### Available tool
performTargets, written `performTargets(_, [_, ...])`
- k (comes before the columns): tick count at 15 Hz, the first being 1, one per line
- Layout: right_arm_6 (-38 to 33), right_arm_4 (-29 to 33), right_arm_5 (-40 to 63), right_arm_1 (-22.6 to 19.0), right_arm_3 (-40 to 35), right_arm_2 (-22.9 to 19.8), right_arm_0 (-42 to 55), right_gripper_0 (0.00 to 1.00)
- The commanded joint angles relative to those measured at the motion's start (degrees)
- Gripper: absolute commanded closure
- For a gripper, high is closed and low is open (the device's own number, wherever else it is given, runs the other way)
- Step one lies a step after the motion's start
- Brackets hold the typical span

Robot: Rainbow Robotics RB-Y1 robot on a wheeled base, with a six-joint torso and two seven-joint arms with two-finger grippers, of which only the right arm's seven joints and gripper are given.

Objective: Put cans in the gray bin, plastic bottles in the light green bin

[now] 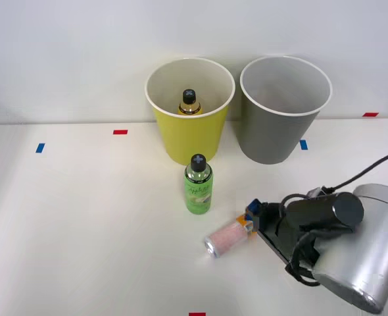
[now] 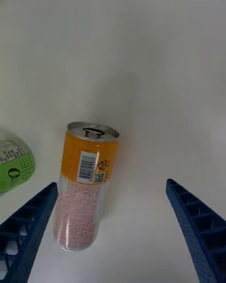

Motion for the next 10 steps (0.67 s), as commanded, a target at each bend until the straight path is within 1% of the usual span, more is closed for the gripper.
performTargets(1, [0.54, -1.27, -0.07, 1.7, 2.25, -0.09, -2.06, 0.03])
performTargets(2, [0.98, -1.27, -0.07, 1.7, 2.25, 0.0, -1.97, 0.01])
performTargets(5, [1.16, -2.76, 0.02, 1.7, 2.34, 0.0, -2.32, 0.01])
performTargets(7, [0.9, -4.96, 0.02, 2.05, 4.01, 0.09, -3.11, 0.01])
performTargets(10, [0.28, -5.57, 0.02, 5.3, 9.81, 0.0, -6.1, 0.01])
